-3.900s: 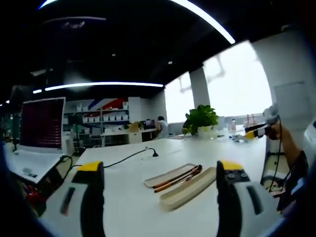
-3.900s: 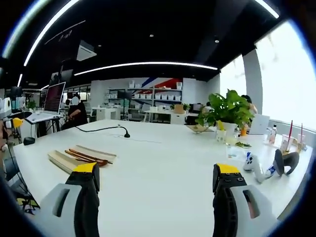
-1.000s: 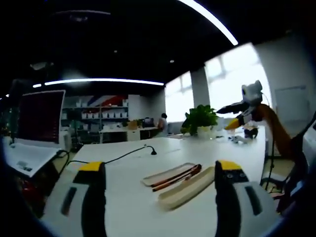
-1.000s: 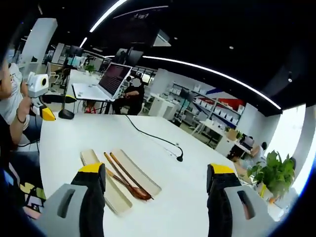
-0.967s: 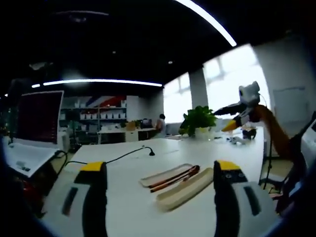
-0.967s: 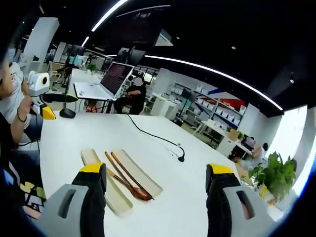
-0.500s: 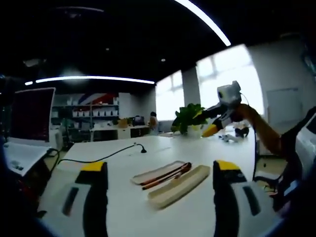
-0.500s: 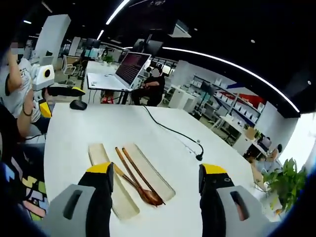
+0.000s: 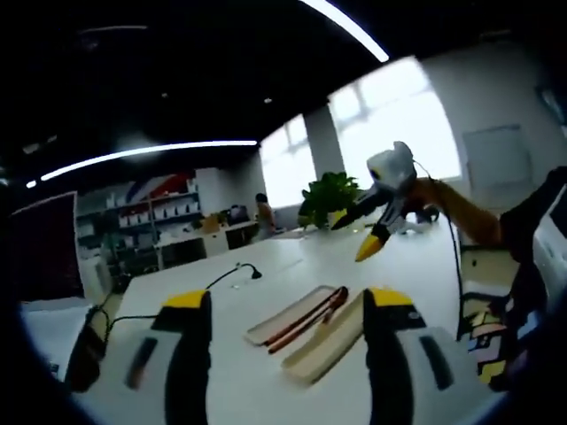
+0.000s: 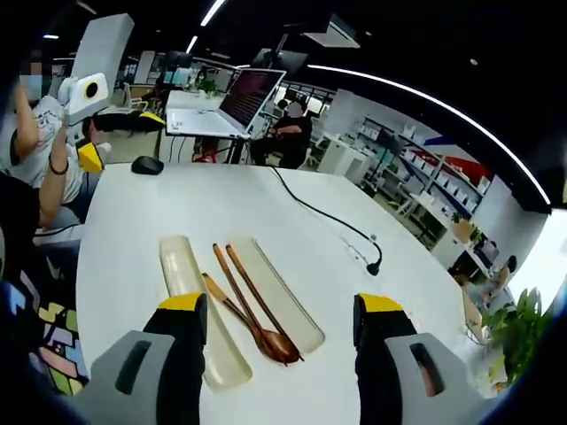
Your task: Arrange the utensils inside the cutlery case until each visible utensil rests in its matching compartment.
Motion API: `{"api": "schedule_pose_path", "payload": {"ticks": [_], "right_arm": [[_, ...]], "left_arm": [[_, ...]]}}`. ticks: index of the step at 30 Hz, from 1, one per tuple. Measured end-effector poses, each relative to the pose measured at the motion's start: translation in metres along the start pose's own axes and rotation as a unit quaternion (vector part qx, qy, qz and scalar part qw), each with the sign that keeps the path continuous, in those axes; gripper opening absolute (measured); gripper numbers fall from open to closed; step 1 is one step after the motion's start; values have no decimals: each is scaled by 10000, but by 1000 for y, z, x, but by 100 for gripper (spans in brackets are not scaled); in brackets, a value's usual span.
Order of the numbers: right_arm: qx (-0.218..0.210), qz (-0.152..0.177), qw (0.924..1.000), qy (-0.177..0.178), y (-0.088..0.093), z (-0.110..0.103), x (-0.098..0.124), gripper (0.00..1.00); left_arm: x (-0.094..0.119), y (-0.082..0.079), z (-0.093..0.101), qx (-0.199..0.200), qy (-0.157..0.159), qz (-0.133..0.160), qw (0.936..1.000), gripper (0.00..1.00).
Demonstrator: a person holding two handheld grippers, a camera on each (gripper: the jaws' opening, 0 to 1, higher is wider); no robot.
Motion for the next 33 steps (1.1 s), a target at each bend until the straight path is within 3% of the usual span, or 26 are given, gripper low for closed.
{"api": "schedule_pose_path", "payload": {"ticks": [4,9,17,21,24,29,33], "right_arm": [[29,-48,10000,-44,2,-1,-4,68],[73,-128,9998,-130,6,-4,-9,66],[222,-346,9990,-201,14,-5,-15,63],[315,-506,9979,-261,20,-3,-19,61],[393,-565,9971,-314,23,-1,-23,59],[395,-659,9958,-488,27,-1,-29,54],[417,-794,9940,-634,33,-3,-34,52]], "left_arm": [[-15,-1,-4,-117,158,-316,9993,67],[-32,10,-12,-174,372,-803,9959,59],[-62,28,-27,-342,720,-1629,9834,55],[-80,41,-35,-719,1131,-2265,9648,44],[-91,52,-43,-660,1170,-2694,9536,45],[-108,63,-49,-1006,1248,-3106,9369,41],[-120,75,-50,-850,1480,-3379,9256,34]]}}
Point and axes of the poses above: the point that each gripper's makers call its tool centre point, and the gripper's own axes: x roughly backward along the fingers, z roughly to its right, y roughly out of its underside, the point moved 5 cm from there along x, roughly backward along the fingers, and after that the axes turned 14 degrees about y, right-handed, at the moved point
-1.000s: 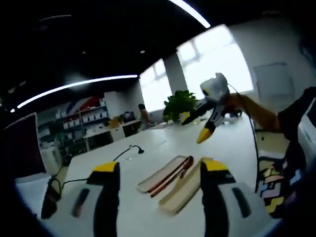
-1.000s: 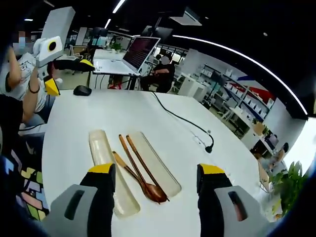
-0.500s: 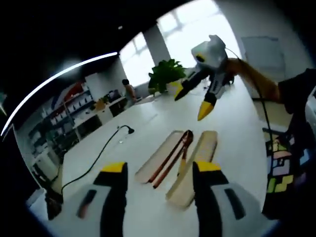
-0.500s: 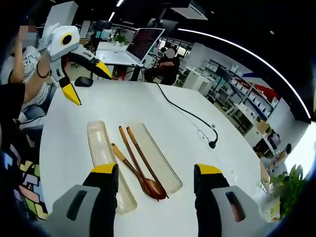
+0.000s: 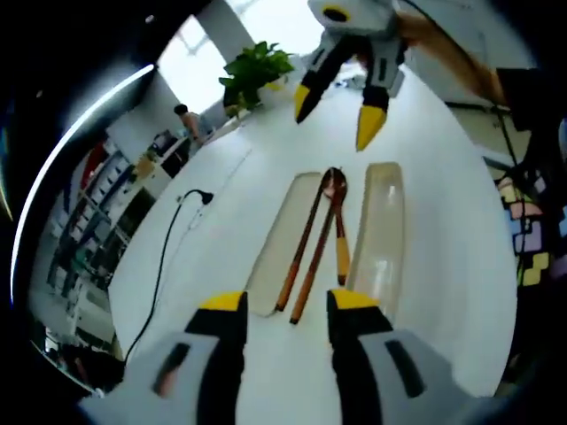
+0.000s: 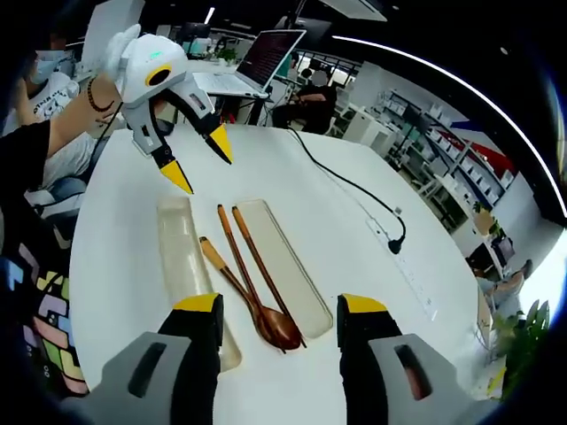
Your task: Arrange the utensils inside the cutlery case until each visible utensil rests in its matching compartment.
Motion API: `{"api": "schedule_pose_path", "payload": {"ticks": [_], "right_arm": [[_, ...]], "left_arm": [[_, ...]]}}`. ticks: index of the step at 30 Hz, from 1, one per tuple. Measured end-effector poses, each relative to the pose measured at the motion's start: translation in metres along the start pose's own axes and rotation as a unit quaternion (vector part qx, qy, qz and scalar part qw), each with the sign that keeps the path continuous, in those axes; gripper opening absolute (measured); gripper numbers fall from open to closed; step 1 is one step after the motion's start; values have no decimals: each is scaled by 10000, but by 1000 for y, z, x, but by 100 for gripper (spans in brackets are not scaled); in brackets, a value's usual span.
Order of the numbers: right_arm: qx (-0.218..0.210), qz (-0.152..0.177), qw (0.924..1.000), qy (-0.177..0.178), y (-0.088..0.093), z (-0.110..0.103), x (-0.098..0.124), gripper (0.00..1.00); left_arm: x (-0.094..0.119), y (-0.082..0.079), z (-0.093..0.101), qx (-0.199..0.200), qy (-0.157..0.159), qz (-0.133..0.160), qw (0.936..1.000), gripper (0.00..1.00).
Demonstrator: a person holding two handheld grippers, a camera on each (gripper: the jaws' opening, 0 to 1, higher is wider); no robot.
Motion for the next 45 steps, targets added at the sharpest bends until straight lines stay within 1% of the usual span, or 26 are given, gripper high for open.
{"api": "schedule_pose_path", "payload": {"ticks": [1,3,4,5,7,9,10,14,18,21,25,27,29,31,33,35,37,38,39,40,42,44,45], "right_arm": [[6,-34,10000,-44,2,0,-1,51],[-35,-62,9999,-111,5,-1,-3,49],[-55,-75,9998,-160,7,-2,-5,48],[-43,-98,9997,-232,9,-4,-6,47],[-43,-155,9994,-290,12,-5,-8,45],[116,-267,9988,-402,15,-7,-11,42],[143,-293,9985,-435,16,-7,-13,41],[204,-438,9971,-594,18,-7,-21,37],[296,-584,9947,-798,25,-8,-27,31],[261,-676,9936,-868,29,-6,-31,31],[270,-723,9924,-956,32,-6,-34,29],[308,-778,9916,-986,33,-6,-35,29],[444,-739,9905,-1069,33,-8,-35,29],[496,-719,9895,-1155,33,-10,-35,28],[531,-785,9879,-1224,34,-12,-37,27],[601,-853,9864,-1268,35,-12,-38,26],[576,-880,9856,-1325,35,-13,-38,24],[475,-817,9859,-1380,33,-15,-38,24],[412,-727,9854,-1480,31,-17,-38,24],[418,-766,9846,-1513,31,-16,-37,24],[476,-832,9845,-1466,31,-15,-36,24],[526,-877,9837,-1480,31,-15,-37,22],[533,-1000,9813,-1556,33,-17,-38,21]], "left_arm": [[-3,0,-1,45,116,-42,9999,32],[-10,-2,-7,86,189,0,9998,27],[-13,-2,-7,76,271,-14,9996,26],[-16,-1,-8,48,376,-112,9992,26],[-20,0,-10,33,418,-234,9988,26],[-24,1,-12,-69,463,-373,9982,26],[-26,0,-12,-126,518,-415,9977,25],[-34,0,-11,-127,752,-573,9954,24],[-39,2,-10,-248,835,-773,9932,24],[-45,6,-8,-284,970,-917,9906,24],[-49,9,-10,-226,1003,-985,9898,23],[-51,9,-12,-103,1032,-956,9900,23],[-51,9,-11,-56,1128,-979,9888,21],[-52,8,-12,-30,1160,-975,9884,21],[-52,7,-12,23,1167,-958,9885,20],[-53,8,-10,3,1226,-1019,9872,19],[-55,10,-9,-4,1317,-1118,9850,19],[-55,10,-8,16,1359,-1107,9845,19],[-54,8,-8,47,1424,-1021,9845,19],[-54,7,-9,44,1435,-994,9846,18],[-56,9,-10,45,1414,-1133,9834,18],[-57,9,-9,42,1449,-1190,9822,16],[-57,9,-9,43,1470,-1202,9818,16]]}}
Point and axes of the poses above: the point that each gripper's makers call its tool centre point, and the gripper's own axes: x roughly backward along the fingers, z roughly to its right, y roughly out of its underside, the point moved 5 cm from there along x, roughly backward along the fingers, and after that the axes turned 14 degrees about y, right-handed, at the moved point
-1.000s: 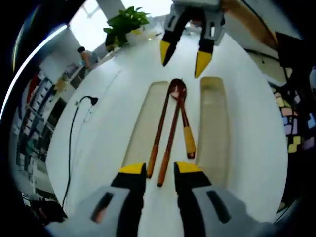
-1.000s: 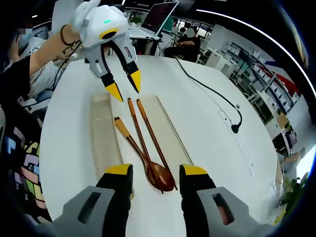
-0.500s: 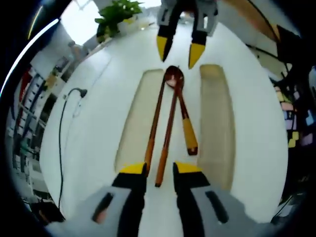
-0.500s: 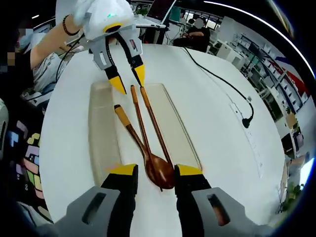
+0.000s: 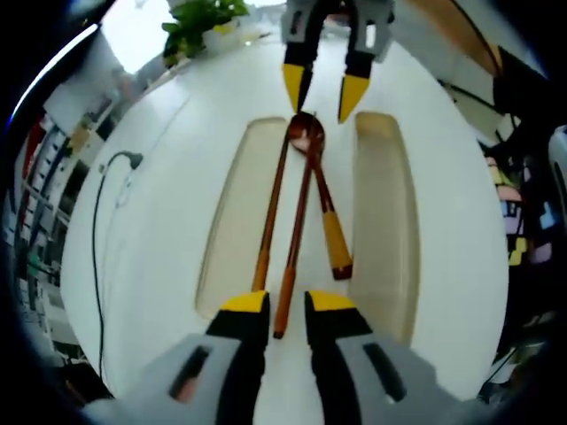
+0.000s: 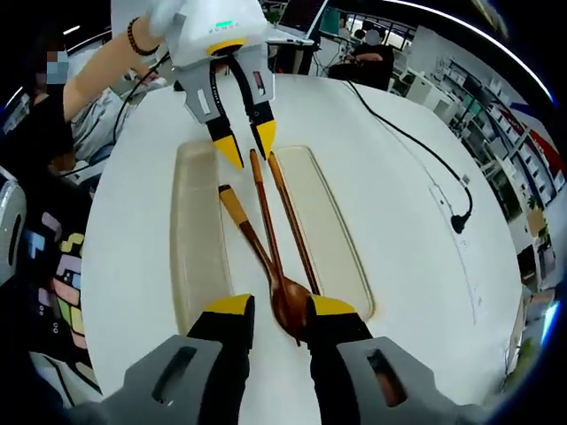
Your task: Arrange the utensils inside the cutlery case until each visible utensil rests in its matching compartment.
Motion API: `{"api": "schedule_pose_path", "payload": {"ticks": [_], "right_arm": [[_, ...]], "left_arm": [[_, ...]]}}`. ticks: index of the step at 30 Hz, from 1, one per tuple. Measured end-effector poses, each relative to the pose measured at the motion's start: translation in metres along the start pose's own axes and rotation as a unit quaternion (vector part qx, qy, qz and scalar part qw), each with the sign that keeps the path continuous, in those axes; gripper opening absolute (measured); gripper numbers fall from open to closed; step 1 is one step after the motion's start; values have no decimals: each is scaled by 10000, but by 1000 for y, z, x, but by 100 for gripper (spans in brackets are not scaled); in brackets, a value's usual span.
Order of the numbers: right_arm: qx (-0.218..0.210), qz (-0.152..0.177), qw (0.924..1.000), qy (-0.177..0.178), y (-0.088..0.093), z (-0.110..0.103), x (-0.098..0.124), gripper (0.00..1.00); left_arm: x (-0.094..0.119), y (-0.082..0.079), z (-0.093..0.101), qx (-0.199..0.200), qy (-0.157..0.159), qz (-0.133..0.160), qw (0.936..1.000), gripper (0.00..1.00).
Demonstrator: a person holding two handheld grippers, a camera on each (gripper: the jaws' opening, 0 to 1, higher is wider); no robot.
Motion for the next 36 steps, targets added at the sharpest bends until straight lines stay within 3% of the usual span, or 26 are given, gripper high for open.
{"api": "schedule_pose_path", "payload": {"ticks": [10,15,22,24,36], "right_arm": [[-52,-280,9990,-332,3,-1,-12,17],[-138,-461,9974,-545,8,-2,-18,15],[-247,-514,9962,-662,8,1,-22,12],[-274,-560,9958,-675,9,2,-23,12],[-338,-643,9939,-835,12,3,-33,10]], "left_arm": [[-4,5,3,155,297,-164,9993,14],[-3,4,0,323,244,-170,9990,10],[-12,11,1,390,271,-494,9976,10],[-11,9,1,444,269,-435,9977,11],[-15,4,-1,275,404,-591,9971,8]]}}
Point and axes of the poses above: the point that each gripper's makers call its tool centre point, and the gripper's own axes: x roughly backward along the fingers, z roughly to its right, y roughly out of its underside, the point moved 5 cm from there along x, roughly backward along the fingers, and after that the axes turned 14 degrees about y, right-handed, at the moved point
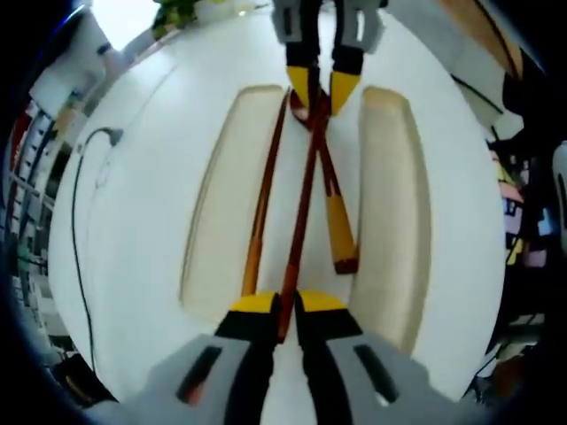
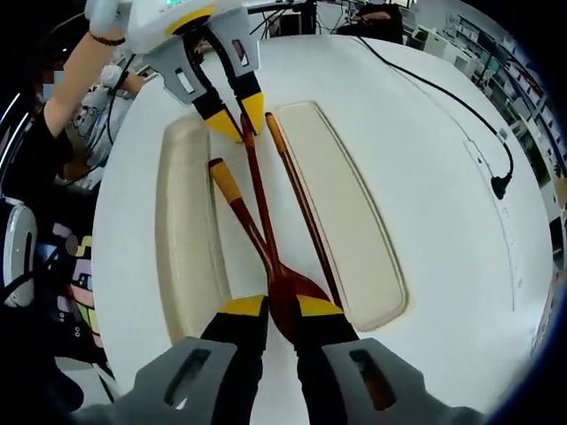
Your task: Arrange the utensils inside the cutlery case until each visible utensil rests in its matching compartment.
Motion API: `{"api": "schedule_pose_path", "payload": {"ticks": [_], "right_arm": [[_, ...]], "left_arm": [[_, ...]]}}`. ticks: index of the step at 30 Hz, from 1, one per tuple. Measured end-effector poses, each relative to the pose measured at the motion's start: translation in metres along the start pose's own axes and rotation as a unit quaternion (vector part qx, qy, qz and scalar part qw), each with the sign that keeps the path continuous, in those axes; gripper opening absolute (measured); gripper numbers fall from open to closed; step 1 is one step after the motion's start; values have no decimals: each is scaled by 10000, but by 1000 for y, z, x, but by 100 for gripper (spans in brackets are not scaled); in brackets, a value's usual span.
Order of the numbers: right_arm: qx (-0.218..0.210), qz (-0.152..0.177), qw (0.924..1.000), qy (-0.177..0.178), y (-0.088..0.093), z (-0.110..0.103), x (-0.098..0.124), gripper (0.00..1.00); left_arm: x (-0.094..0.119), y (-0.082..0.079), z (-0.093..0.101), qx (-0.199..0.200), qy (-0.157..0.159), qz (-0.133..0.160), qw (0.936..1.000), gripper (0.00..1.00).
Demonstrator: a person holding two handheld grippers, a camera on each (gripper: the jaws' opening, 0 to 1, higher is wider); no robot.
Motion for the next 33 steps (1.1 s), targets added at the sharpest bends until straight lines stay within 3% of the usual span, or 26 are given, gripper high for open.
{"api": "schedule_pose_path", "payload": {"ticks": [3,7,10,18,21,23,24,27,30,33], "right_arm": [[-89,-29,10000,-23,1,1,-1,10],[-24,-81,10000,-24,1,2,0,9],[-25,-107,9999,-17,0,2,1,6],[-60,-86,9999,136,-1,2,9,4],[-83,-99,9999,28,0,-5,11,3],[-110,-12,9999,47,1,-7,12,3],[-48,96,9999,114,0,-7,13,3],[-119,187,9997,112,-1,-8,13,3],[-179,234,9994,171,-2,-12,13,3],[-91,307,9990,304,-3,-13,14,3]], "left_arm": [[0,1,-2,124,67,83,9999,8],[1,4,-2,-87,86,186,9998,7],[0,3,-3,-509,56,93,9986,7],[-2,0,-2,-394,-46,-180,9990,6],[1,1,-2,-756,-250,-216,9966,6],[0,4,1,-737,-359,-47,9966,6],[0,5,0,-475,-379,119,9981,6],[3,7,-1,-305,-430,519,9973,7],[0,13,12,159,-537,906,9943,8],[0,15,16,23,-559,932,9941,7]]}}
Point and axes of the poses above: the point that each gripper's makers call its tool centre point, and the gripper's own axes: x roughly backward along the fingers, z roughly to its right, y roughly out of its underside, the point moved 5 cm from there along x, roughly backward along the fingers, and after that the axes turned 14 degrees about y, right-handed, at the moved point
